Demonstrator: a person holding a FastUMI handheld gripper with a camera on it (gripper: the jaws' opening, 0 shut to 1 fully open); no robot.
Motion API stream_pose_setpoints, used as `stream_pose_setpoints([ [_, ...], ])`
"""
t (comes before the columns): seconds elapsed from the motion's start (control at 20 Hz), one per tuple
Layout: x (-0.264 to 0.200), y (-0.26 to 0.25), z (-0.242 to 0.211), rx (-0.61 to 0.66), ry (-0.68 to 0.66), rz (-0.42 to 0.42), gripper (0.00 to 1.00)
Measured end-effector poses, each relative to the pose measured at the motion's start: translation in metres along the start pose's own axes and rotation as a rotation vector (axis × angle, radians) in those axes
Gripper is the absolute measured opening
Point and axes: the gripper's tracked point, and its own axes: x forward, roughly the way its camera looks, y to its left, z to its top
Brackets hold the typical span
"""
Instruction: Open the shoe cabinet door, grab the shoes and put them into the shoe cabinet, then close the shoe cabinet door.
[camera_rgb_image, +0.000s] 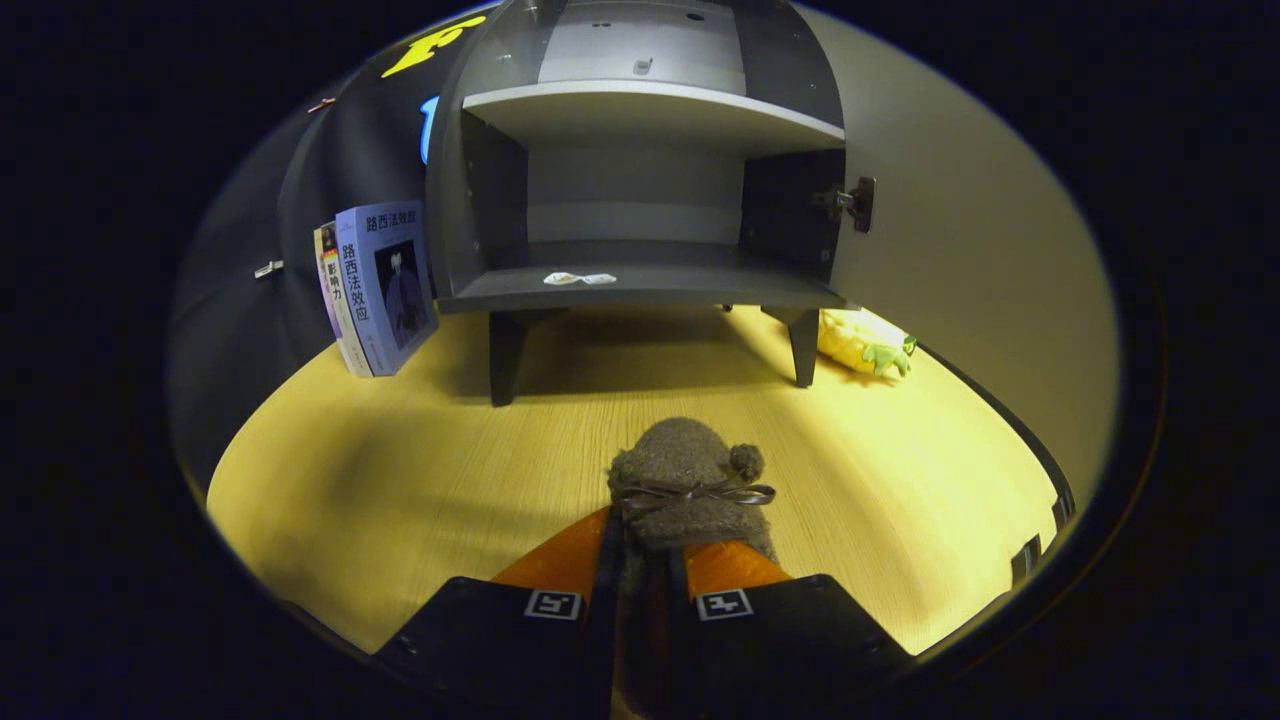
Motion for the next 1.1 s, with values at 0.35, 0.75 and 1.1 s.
stream_pose_setpoints([
  [0.35, 0.014, 0.004, -0.017, -0.007, 0.094, 0.027, 0.27],
  [0.75, 0.014, 0.004, -0.015, -0.002, 0.101, 0.006, 0.05],
  [1.1, -0.015, 0.008, 0.028, -0.017, 0.044, 0.033, 0.05],
])
